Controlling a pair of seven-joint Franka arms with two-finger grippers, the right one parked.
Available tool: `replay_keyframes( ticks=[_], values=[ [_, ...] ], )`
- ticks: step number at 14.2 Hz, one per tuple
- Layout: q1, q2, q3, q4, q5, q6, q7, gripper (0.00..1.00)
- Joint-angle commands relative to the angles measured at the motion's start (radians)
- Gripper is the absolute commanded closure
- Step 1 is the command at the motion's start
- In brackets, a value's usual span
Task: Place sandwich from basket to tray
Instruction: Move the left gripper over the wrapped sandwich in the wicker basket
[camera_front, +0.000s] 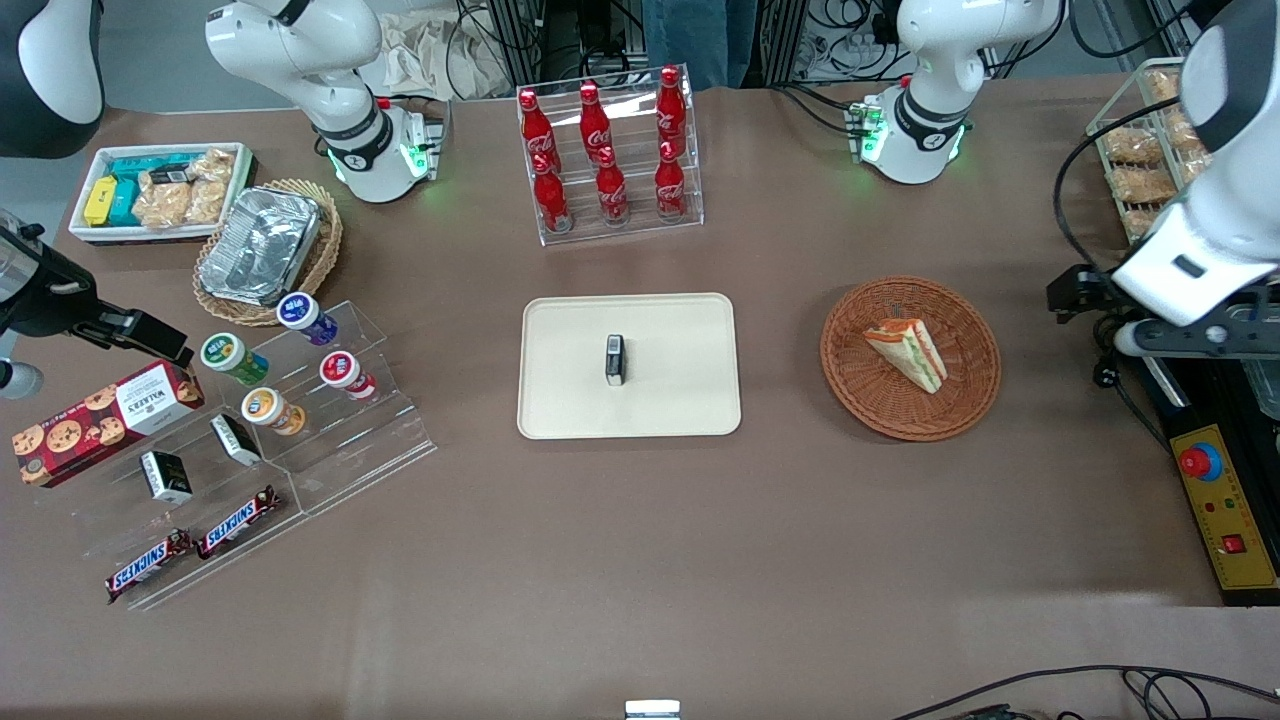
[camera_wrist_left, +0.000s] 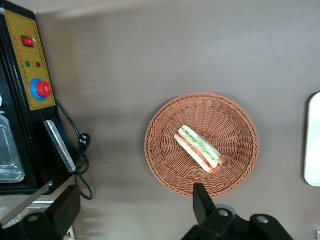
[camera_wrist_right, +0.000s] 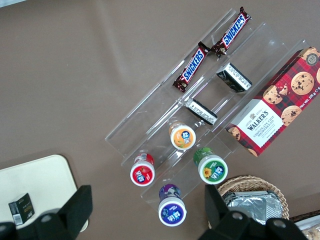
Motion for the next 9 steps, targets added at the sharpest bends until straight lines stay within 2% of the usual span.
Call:
replay_keyframes(
  ticks=[1,4,6,8,9],
  values=[
    [-0.003,-0.137,0.0,-0.262,-0.008,0.163,-0.085,0.0],
    [-0.029,-0.168,-0.01,-0.431,-0.008,0.323,-0.212,0.0],
    [-0.035,-0.152,-0.022,-0.468,-0.008,0.316,-0.327,0.01],
    [-0.04,-0.148,-0.025,-0.532,-0.009,0.328,-0.354,0.01],
    [-0.04,-0.135,-0.025,-0.546,-0.037,0.33,-0.355,0.01]
  ],
)
